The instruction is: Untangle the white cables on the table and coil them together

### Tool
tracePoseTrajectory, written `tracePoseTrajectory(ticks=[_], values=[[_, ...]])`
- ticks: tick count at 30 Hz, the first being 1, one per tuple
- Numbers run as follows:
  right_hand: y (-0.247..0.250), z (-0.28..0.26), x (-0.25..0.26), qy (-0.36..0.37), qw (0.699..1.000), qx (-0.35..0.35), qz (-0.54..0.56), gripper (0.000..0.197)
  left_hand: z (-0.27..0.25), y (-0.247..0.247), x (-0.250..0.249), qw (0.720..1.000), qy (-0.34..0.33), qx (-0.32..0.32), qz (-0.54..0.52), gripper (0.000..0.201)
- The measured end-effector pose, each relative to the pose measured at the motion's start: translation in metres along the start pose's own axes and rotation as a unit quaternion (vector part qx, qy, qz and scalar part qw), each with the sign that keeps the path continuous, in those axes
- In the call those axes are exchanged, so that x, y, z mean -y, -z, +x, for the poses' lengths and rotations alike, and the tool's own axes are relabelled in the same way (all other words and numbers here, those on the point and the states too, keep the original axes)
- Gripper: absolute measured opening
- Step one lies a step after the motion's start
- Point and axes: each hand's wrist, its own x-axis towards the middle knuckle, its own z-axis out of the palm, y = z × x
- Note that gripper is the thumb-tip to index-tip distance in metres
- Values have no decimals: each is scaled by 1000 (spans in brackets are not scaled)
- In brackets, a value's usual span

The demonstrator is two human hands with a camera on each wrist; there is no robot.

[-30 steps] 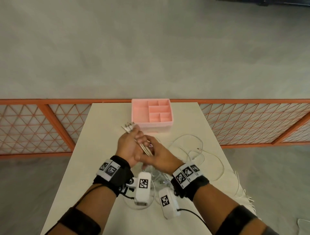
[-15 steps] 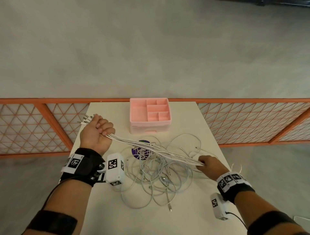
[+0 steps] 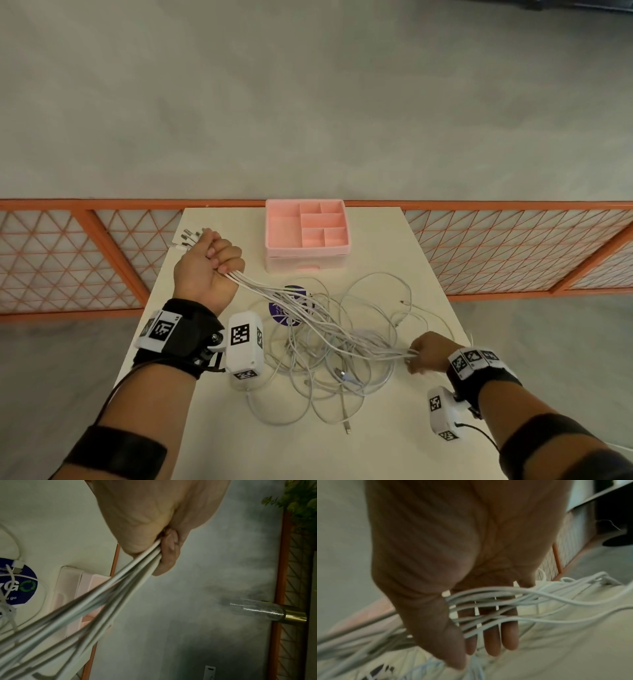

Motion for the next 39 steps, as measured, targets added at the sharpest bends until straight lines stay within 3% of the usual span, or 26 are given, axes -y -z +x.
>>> tracePoseTrajectory(ticks=[1, 4, 8, 10, 13, 18, 22, 25, 29, 33, 35, 39], values=[[2, 2, 0, 4, 1000, 6, 15, 6, 0, 1, 0, 1000, -1, -2, 1, 32], [8, -2, 1, -2, 998, 57, 34, 34, -1, 2, 0, 1000, -1, -6, -4, 31], [-4, -15, 11, -8, 988, 139, 66, 52, -2, -2, 4, 1000, -1, -13, 6, 32], [-16, -11, 10, -30, 987, 142, 69, 69, -3, -3, 8, 1000, 3, -16, 15, 33], [-31, 2, 2, -103, 967, 100, 208, 77, -3, -5, 15, 1000, 6, -20, 20, 32], [-57, 26, 0, -116, 986, -49, 113, 59, -1, -10, 19, 999, 8, -20, 26, 31], [-70, 27, 18, -145, 983, -83, 76, 38, 0, -12, 22, 999, 16, -16, 25, 32], [-67, 31, 24, -151, 976, -116, 103, 36, 1, -11, 23, 999, 20, -16, 21, 32], [-23, 33, 35, -119, 971, -140, 154, 18, 3, -10, 23, 999, 23, -18, 25, 33], [43, -2, 80, -28, 978, -140, 152, 41, 4, -13, 32, 998, 29, -21, 56, 33], [65, -17, 100, 32, 957, -152, 243, 34, 3, -14, 41, 994, 26, -21, 104, 32], [88, -39, 132, 121, 889, -184, 402, 30, -1, -14, 62, 979, 37, -10, 199, 29]])
